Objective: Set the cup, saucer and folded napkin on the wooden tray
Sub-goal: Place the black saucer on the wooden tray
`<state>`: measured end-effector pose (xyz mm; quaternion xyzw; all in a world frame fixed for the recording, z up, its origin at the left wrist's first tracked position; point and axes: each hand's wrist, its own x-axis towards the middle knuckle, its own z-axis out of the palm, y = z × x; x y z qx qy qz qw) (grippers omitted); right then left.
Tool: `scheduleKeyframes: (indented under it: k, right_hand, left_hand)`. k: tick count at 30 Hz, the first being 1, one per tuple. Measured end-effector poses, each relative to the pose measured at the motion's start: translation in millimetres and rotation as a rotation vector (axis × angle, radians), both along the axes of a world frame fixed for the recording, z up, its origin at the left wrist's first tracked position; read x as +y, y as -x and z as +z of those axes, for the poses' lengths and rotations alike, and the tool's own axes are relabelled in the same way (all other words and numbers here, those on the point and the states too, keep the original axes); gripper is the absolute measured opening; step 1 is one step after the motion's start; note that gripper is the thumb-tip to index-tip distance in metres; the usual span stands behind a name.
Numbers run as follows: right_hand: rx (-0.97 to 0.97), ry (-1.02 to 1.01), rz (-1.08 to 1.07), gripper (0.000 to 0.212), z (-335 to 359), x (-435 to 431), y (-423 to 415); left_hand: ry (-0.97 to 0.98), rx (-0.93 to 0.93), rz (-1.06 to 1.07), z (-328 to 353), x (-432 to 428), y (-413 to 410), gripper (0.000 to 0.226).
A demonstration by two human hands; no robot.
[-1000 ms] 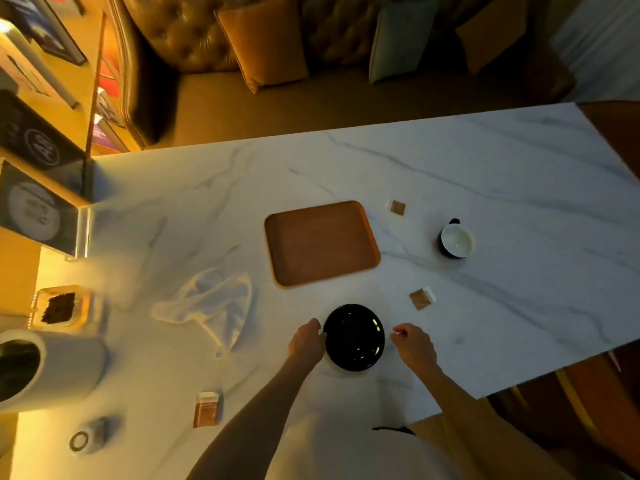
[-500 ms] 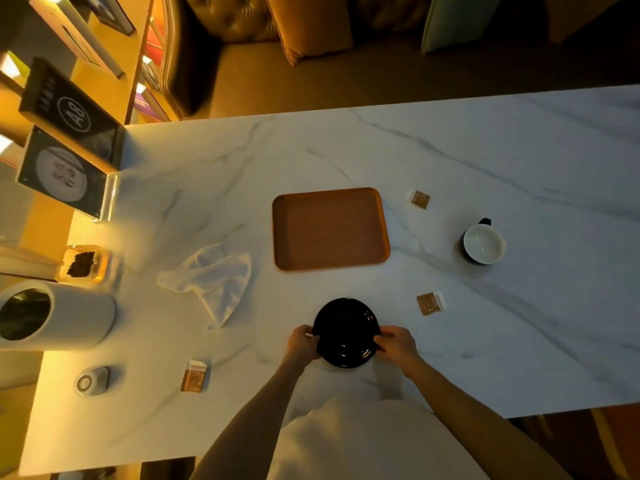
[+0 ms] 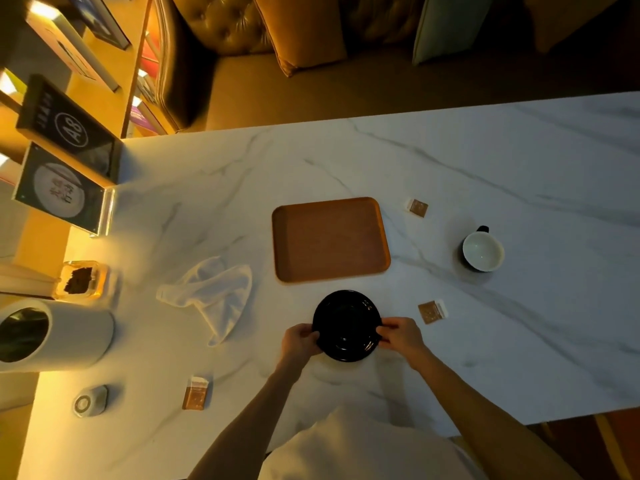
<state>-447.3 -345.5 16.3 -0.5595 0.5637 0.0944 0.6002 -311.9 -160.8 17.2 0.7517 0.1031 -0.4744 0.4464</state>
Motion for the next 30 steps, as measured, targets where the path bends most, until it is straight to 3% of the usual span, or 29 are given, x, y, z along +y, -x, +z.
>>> scheduleKeyframes:
  k: [17, 30]
  right_hand:
    - [-0.094, 0.025, 0.13, 0.027, 7, -54, -165]
    - [-0.019, 0.003, 0.127, 0.04, -30, -65, -228]
  left_hand:
    - [0.05, -0.133, 0.196, -7, -44, -139, 0.021]
    - [-0.148, -0.261, 0.142, -32, -57, -194, 0.013]
